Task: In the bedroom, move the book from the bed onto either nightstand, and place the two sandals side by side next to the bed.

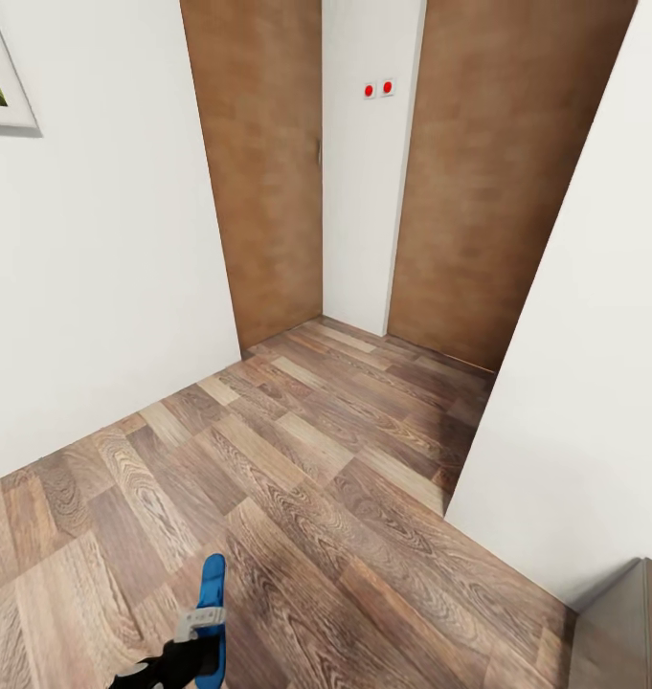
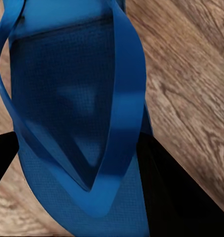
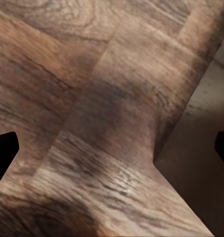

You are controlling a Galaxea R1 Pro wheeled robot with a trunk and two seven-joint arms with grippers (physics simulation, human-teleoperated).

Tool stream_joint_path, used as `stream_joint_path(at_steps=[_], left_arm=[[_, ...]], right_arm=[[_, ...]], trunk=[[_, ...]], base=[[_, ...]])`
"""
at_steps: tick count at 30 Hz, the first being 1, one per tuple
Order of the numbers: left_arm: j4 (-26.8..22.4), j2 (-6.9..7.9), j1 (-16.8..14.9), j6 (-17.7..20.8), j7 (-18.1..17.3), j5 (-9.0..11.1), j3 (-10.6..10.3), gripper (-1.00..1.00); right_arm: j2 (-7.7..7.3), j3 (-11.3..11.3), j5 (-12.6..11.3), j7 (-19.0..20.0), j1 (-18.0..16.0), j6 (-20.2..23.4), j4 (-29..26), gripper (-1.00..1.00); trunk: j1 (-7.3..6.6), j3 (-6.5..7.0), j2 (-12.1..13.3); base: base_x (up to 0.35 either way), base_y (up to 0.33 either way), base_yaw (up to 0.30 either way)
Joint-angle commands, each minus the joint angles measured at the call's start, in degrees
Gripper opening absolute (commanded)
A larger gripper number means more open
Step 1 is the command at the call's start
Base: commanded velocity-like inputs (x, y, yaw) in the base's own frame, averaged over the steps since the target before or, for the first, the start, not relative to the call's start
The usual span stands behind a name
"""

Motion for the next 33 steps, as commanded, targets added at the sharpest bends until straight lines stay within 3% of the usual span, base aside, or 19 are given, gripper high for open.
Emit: stream_joint_path(at_steps=[1,5,33], left_arm=[[0.6,-0.34,0.0,0.1,-0.1,0.3,-0.2,-1.00],[1.6,-1.00,0.0,0.0,-0.2,0.1,-0.3,-1.00],[1.8,-1.15,0.0,-0.2,-0.2,0.0,-0.4,-1.00]], right_arm=[[0.02,-0.2,-0.4,0.2,0.0,0.3,-0.1,1.00],[0.02,-0.1,-0.4,0.2,0.0,0.2,0.0,1.00],[0.02,-0.1,-0.3,0.2,0.0,0.1,0.4,1.00]], trunk=[[-0.01,-0.04,0.0],[-0.01,-0.04,0.0],[-0.73,6.16,0.4]], base=[[0.000,0.000,0.000],[0.000,0.000,0.000],[0.000,0.000,0.000]])
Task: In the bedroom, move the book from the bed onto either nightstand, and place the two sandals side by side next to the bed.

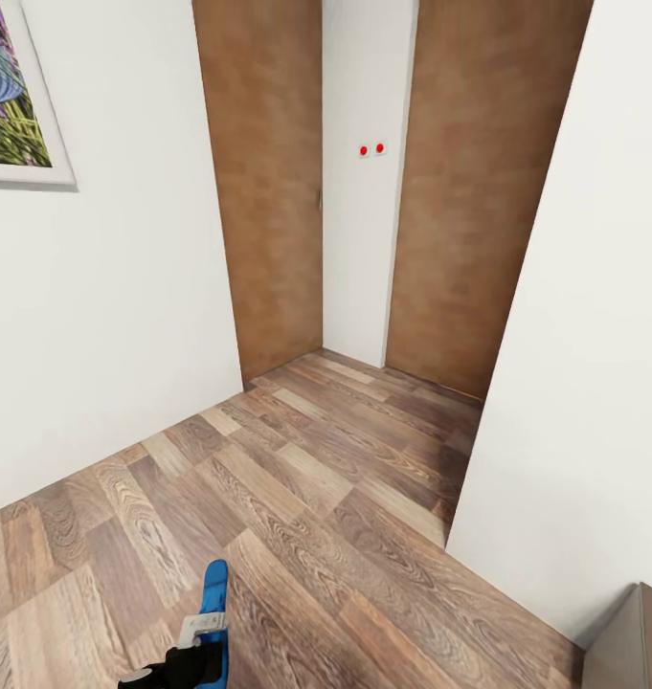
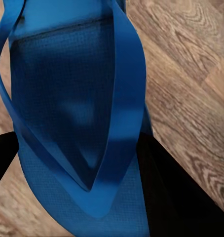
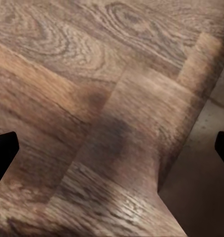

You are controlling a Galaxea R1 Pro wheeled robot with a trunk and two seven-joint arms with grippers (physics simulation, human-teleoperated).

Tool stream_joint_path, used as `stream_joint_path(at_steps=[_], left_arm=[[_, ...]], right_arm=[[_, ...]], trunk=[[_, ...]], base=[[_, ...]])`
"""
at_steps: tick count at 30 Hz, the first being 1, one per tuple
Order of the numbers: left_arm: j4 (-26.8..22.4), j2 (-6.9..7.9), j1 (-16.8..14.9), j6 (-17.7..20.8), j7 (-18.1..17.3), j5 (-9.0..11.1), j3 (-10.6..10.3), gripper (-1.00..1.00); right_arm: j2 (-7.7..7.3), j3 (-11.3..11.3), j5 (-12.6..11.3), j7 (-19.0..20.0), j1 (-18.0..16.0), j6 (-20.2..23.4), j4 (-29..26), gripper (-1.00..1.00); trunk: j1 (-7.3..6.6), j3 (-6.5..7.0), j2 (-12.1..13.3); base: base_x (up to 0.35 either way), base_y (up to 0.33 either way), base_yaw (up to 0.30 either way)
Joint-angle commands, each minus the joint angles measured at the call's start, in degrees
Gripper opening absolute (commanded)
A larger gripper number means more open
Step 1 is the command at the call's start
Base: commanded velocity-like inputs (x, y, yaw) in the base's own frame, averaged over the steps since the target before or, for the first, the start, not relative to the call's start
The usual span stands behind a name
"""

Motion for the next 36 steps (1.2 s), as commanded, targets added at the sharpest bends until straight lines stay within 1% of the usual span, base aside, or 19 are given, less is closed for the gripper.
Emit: stream_joint_path(at_steps=[1,7,23,31,36], left_arm=[[-0.1,0.07,0.0,0.2,-0.1,0.3,-0.2,-1.00],[-0.1,0.01,0.0,0.2,-0.1,0.3,-0.2,-1.00],[-0.1,-0.16,0.0,0.2,-0.1,0.3,-0.3,-1.00],[0.0,-0.17,0.0,0.1,-0.3,0.4,-0.3,-1.00],[0.1,-0.23,0.0,0.1,-0.4,0.4,-0.3,-1.00]], right_arm=[[0.02,-0.1,-0.3,0.2,0.0,0.4,-0.1,1.00],[0.02,-0.1,-0.3,0.2,0.0,0.4,-0.1,1.00],[0.02,-0.1,-0.3,0.2,0.0,0.4,-0.1,1.00],[0.02,-0.1,-0.3,0.2,0.0,0.4,-0.1,1.00],[0.02,-0.1,-0.4,0.2,0.0,0.4,-0.1,1.00]], trunk=[[-0.04,0.17,0.0],[-0.19,1.50,0.1],[-3.70,4.37,6.5],[-3.70,4.37,6.5],[-3.70,4.37,6.5]], base=[[0.000,0.000,0.000],[0.000,0.000,0.000],[0.000,0.000,0.000],[0.000,0.000,0.006],[0.000,0.000,0.198]])
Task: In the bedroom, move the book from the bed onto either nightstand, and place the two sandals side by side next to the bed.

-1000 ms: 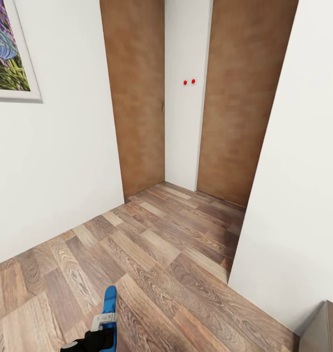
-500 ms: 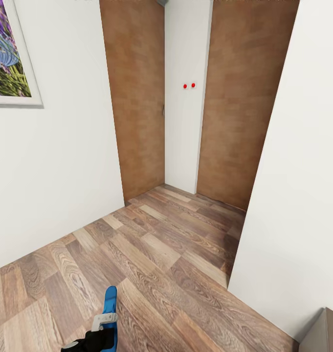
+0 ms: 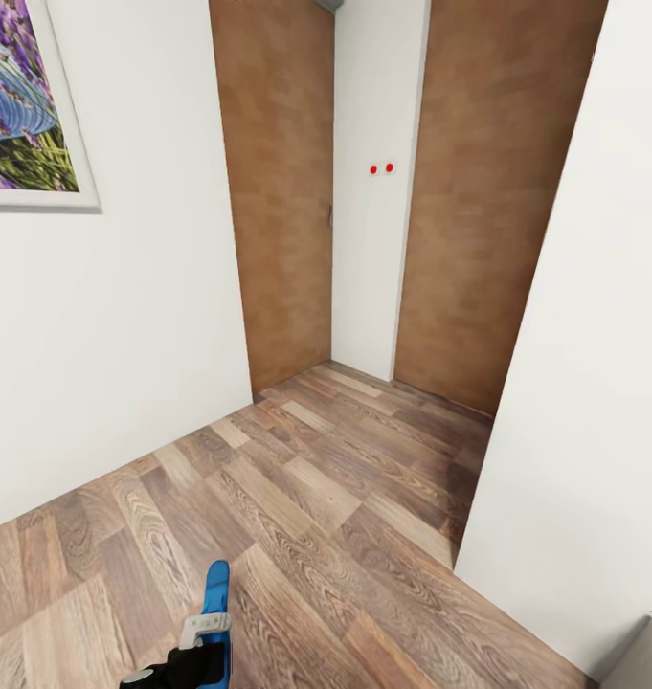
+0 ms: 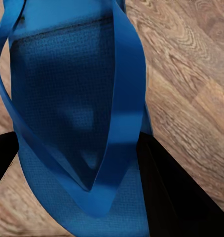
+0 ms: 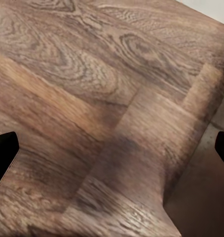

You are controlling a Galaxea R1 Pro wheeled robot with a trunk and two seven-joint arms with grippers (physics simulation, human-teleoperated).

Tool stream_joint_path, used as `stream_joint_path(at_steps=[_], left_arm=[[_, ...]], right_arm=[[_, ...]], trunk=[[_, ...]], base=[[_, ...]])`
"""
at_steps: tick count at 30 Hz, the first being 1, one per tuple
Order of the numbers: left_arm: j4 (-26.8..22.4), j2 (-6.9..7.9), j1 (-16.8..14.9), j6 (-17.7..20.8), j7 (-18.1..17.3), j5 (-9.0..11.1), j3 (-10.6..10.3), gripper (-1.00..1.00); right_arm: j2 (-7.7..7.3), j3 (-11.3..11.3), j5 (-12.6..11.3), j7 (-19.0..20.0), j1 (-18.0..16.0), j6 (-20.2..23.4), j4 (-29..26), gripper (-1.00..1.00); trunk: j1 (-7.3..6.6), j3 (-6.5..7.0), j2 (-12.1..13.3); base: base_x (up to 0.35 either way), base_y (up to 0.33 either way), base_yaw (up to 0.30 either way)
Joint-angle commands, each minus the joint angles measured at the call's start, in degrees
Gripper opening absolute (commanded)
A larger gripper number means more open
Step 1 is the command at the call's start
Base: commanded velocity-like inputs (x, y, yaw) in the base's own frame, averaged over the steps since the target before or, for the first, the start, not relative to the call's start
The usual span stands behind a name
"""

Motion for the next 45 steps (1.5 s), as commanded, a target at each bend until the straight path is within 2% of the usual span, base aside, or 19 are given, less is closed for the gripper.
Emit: stream_joint_path(at_steps=[1,13,15,19,22,28,37,45], left_arm=[[0.0,0.04,-0.1,0.2,-0.1,0.3,-0.2,-1.00],[0.1,0.02,-0.1,0.1,-0.9,0.4,-0.3,-1.00],[0.2,0.02,-0.1,0.1,-3.2,0.4,-0.3,-1.00],[2.7,-0.01,-0.1,0.0,-10.2,0.3,-0.3,-1.00],[3.9,-0.45,-0.1,-0.1,-11.8,0.2,-0.3,-1.00],[4.9,-0.75,-0.1,-0.1,-12.4,0.2,-0.2,-1.00],[5.6,-0.77,-0.1,-0.2,-12.4,0.2,-0.1,-1.00],[6.3,-0.77,-0.1,-2.9,-12.3,0.2,-0.2,-1.00]], right_arm=[[0.01,-0.2,-0.4,0.2,0.0,0.4,-0.1,1.00],[0.01,-0.1,-0.4,0.2,0.0,0.4,0.4,1.00],[0.01,-0.1,-0.3,0.2,0.0,0.4,1.8,1.00],[0.01,-0.1,0.1,0.2,0.0,0.4,3.7,1.00],[0.01,-0.1,0.2,0.2,0.0,0.4,4.0,1.00],[0.01,-0.1,0.3,0.2,0.0,0.4,4.1,1.00],[0.10,-0.1,0.3,0.2,0.0,0.4,4.2,1.00],[0.09,-0.1,0.2,0.2,0.0,0.4,4.2,1.00]], trunk=[[-0.01,-0.06,0.0],[-0.01,-0.06,0.0],[-0.01,-0.06,0.0],[-0.01,-0.06,0.0],[-0.01,-0.06,0.0],[-0.01,-0.06,0.0],[-0.01,-0.06,0.0],[-0.01,-0.06,0.0]], base=[[0.000,0.000,0.262],[0.000,0.000,0.287],[0.000,0.000,0.292],[0.000,0.000,0.292],[0.000,0.000,0.292],[0.000,0.000,0.271],[0.126,0.000,0.039],[0.022,0.000,0.001]])
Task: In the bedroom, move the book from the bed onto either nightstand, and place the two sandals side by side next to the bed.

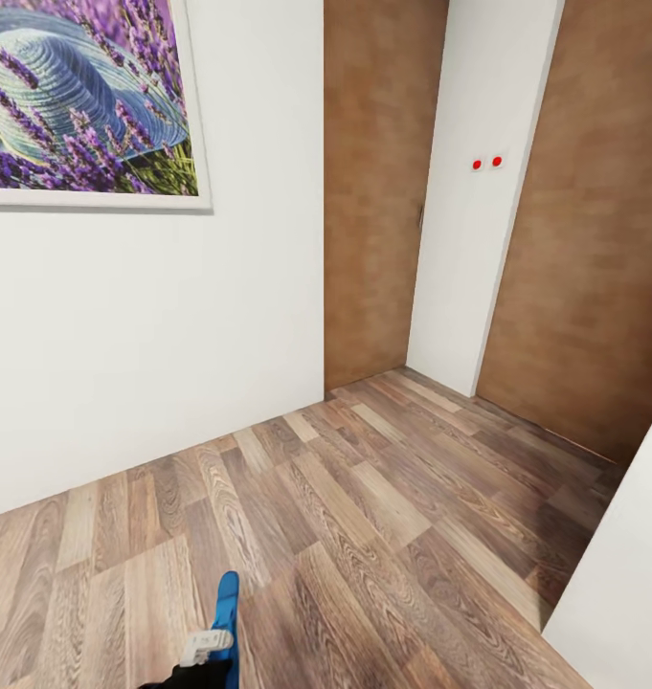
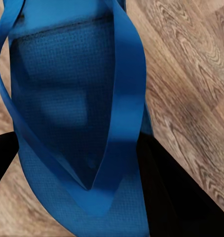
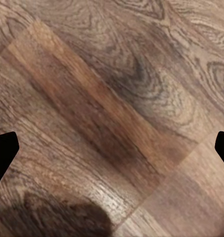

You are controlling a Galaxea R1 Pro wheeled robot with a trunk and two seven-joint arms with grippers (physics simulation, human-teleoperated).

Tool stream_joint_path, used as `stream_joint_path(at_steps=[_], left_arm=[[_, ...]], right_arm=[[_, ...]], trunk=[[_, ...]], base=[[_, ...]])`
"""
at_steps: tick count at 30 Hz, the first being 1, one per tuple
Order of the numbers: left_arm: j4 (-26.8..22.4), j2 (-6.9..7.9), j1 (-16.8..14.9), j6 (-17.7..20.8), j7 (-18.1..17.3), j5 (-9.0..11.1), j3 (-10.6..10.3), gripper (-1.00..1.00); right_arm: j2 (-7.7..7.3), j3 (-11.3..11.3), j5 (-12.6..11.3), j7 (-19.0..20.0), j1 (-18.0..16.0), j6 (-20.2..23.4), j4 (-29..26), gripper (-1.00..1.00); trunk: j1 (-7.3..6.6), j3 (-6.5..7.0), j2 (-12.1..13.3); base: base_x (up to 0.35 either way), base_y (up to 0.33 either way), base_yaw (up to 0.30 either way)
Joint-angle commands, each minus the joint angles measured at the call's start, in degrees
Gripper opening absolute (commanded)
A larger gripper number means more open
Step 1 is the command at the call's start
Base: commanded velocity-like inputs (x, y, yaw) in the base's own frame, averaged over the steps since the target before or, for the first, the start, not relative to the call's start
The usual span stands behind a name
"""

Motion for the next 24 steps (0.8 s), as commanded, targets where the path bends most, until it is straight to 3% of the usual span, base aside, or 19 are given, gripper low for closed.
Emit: stream_joint_path(at_steps=[1,24], left_arm=[[0.1,0.05,-0.1,-0.1,-0.1,0.4,-0.4,-1.00],[0.3,0.05,-0.1,-0.3,-0.1,0.5,-0.3,-1.00]], right_arm=[[0.02,-0.2,-0.5,0.2,0.0,0.4,-0.1,1.00],[0.02,-0.2,-0.6,0.2,0.0,0.4,-0.1,1.00]], trunk=[[-0.01,-0.06,0.0],[-0.01,-1.50,0.0]], base=[[0.002,0.000,0.000],[0.000,0.000,0.035]])
